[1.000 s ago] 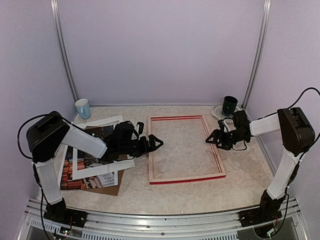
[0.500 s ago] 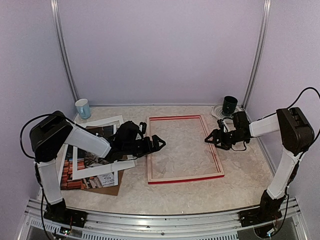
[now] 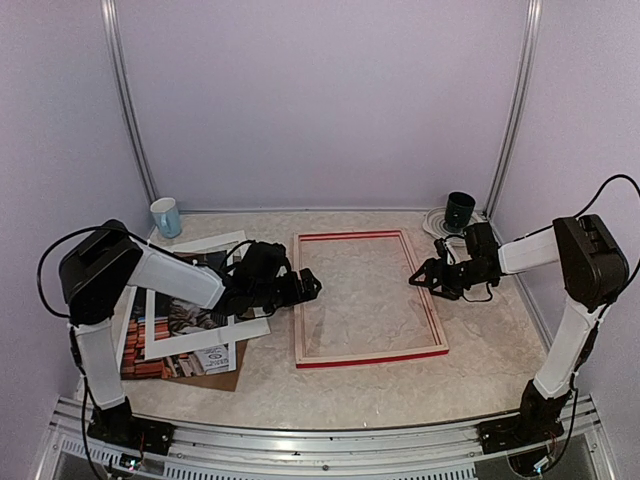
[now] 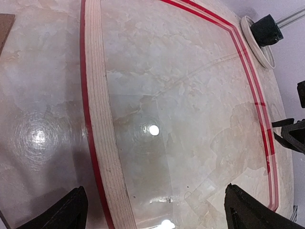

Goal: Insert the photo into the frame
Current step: Adjust the frame body on the mat board.

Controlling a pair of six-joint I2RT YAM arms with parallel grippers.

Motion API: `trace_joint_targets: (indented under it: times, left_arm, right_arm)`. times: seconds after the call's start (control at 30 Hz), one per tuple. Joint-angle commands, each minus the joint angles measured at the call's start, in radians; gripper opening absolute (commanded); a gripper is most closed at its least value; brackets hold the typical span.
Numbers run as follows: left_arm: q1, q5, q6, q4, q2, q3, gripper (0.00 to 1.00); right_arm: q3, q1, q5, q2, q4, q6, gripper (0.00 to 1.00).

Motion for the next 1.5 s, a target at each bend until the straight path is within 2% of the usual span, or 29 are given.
trace_joint_targets:
  times: [0.0,0.2,0.6,0.9,1.47]
  left_arm:
    - [-0.015,0.035,0.01,-0.005,0.052,0.023,0.99]
    - [-0.023,0.1,0.026,0.071,0.048,0.012,0.99]
    - [-0.031,0.266,0.028,0.337,-0.047,-0.077,0.99]
    - [-0.035,0.285,0.025,0.442,-0.118,-0.11,0.99]
    - [-0.035,0.291,-0.008,0.559,-0.119,-0.112,0.99]
  right_arm:
    - [-0.021,0.013,0.051,0.008,-0.06,-0.004,0.82]
    - [-0.004,0.034,0.044,0.034,-0.067,-0.012,0.81]
    - [-0.01,0.072,-0.004,0.069,-0.04,-0.012,0.81]
    - [-0.019,0.097,-0.03,0.086,-0.022,-0.01,0.8]
    - [-0.026,0.123,-0.064,0.091,-0.007,-0.005,0.8]
